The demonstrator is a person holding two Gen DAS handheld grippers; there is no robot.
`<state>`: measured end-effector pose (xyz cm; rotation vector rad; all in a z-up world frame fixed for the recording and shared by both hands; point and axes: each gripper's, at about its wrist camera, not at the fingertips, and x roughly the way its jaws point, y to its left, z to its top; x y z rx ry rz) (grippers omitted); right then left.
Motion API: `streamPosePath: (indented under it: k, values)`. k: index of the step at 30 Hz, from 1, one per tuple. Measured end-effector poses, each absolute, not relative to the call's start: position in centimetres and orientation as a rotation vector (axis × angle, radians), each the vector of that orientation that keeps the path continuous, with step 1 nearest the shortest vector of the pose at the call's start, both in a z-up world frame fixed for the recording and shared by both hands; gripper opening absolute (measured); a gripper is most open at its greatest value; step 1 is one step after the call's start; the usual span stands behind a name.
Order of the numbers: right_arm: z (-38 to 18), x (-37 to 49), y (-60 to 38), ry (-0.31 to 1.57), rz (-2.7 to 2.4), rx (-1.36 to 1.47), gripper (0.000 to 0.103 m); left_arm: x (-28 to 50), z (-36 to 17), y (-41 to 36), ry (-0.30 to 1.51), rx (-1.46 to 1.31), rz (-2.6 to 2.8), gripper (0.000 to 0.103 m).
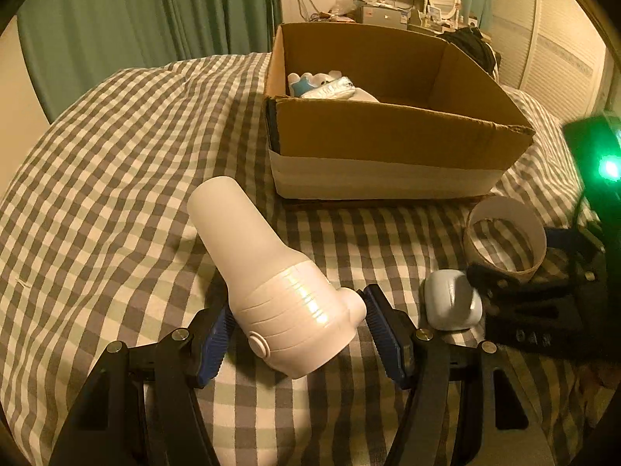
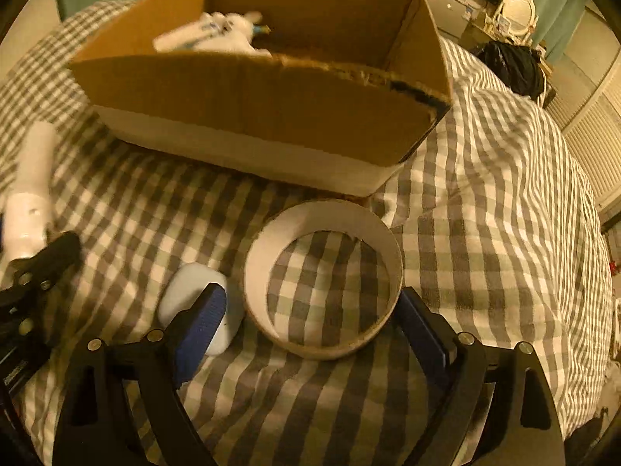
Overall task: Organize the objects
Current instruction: 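Grasp the white cylinder with the left tool while the right tool grasps the tape roll, then carry the cylinder and tape roll into the box and open both tools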
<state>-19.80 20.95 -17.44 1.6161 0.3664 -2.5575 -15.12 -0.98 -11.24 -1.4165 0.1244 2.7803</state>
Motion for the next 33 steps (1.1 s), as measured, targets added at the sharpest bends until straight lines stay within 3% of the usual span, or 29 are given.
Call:
streamPosePath:
  k: [3, 5, 18, 33]
  values:
    - [-17.5, -20.4, 21.2, 0.33, -2.57, 1.619, 0.088, -15.0, -11.3, -0.8, 0.135, -1.414, 2.787, 0.066]
    - [-17.4, -20.3, 21.3, 0.332, -2.584, 1.61, 0.082, -14.9, -11.4, -0.7, 0.14, -1.411, 2.791, 0.066]
    - [-10.4, -13.8, 21.9, 0.256, -2.744, 1.218, 0.081, -11.8, -7.0, -1.9, 0.073, -1.293, 2.842, 0.066]
    - [4.2, -8.0, 20.9, 0.216, -2.786, 0.814, 0.081, -10.9, 5.9, -2.0, 0.051, -0.948, 2.893, 0.066]
